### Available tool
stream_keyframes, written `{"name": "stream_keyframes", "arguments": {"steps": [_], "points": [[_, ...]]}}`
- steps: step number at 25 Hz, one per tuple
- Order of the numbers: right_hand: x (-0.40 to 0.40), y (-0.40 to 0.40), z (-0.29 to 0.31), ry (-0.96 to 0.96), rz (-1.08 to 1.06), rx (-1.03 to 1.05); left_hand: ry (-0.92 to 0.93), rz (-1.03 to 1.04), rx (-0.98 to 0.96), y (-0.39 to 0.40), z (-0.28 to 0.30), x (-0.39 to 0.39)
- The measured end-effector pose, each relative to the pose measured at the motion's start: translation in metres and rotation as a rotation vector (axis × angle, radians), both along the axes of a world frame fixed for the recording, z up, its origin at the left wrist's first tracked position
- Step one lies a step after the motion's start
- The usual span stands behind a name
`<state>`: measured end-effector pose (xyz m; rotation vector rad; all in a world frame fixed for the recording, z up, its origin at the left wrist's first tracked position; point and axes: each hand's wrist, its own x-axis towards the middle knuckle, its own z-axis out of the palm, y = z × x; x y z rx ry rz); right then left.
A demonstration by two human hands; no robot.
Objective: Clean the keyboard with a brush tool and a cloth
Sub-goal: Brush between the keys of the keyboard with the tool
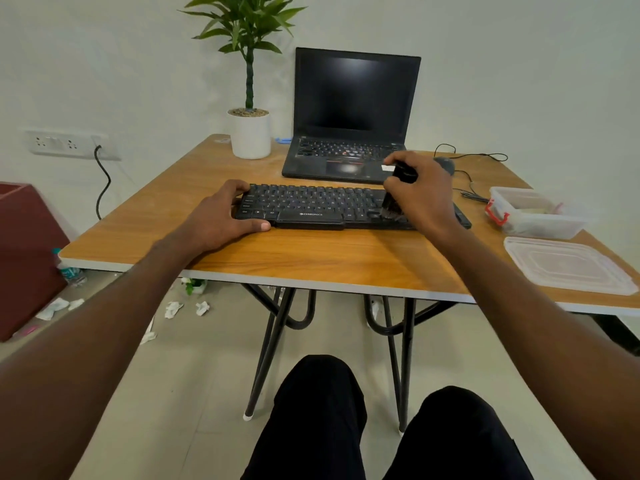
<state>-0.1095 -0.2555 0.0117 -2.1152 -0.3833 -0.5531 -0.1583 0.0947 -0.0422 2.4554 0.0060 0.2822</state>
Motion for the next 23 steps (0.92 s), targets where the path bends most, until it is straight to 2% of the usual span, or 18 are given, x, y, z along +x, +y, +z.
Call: {"name": "stream_keyframes", "arguments": {"steps": [2,7,9,13,15,16,20,21,23], "points": [[-0.007,0.002,-0.012,-0.053,-0.014,0.071,-0.024,0.02,0.067,-0.003,0.0,-0.004],[-0.031,0.022,-0.026,-0.025,0.308,0.12,-0.122,0.012,0.188,-0.011,-0.001,-0.012],[-0.029,0.003,-0.024,-0.028,0.254,0.109,-0.132,0.015,0.216,-0.012,0.0,-0.014],[-0.027,-0.037,-0.025,-0.181,-0.149,0.046,-0.216,-0.022,0.407,-0.023,0.006,-0.015],[-0.03,-0.04,-0.031,-0.204,-0.246,0.033,-0.305,-0.055,0.459,-0.044,0.009,-0.015],[-0.031,-0.037,-0.034,-0.206,-0.216,0.01,-0.35,-0.071,0.464,-0.059,0.01,-0.012],[-0.035,-0.029,-0.035,-0.157,0.161,0.0,-0.414,-0.123,0.447,-0.132,0.013,0.008],[-0.033,-0.033,-0.032,-0.161,0.14,0.013,-0.407,-0.13,0.462,-0.143,0.01,0.012],[-0.026,-0.052,-0.028,-0.182,-0.067,0.019,-0.379,-0.133,0.486,-0.15,0.001,0.016]]}}
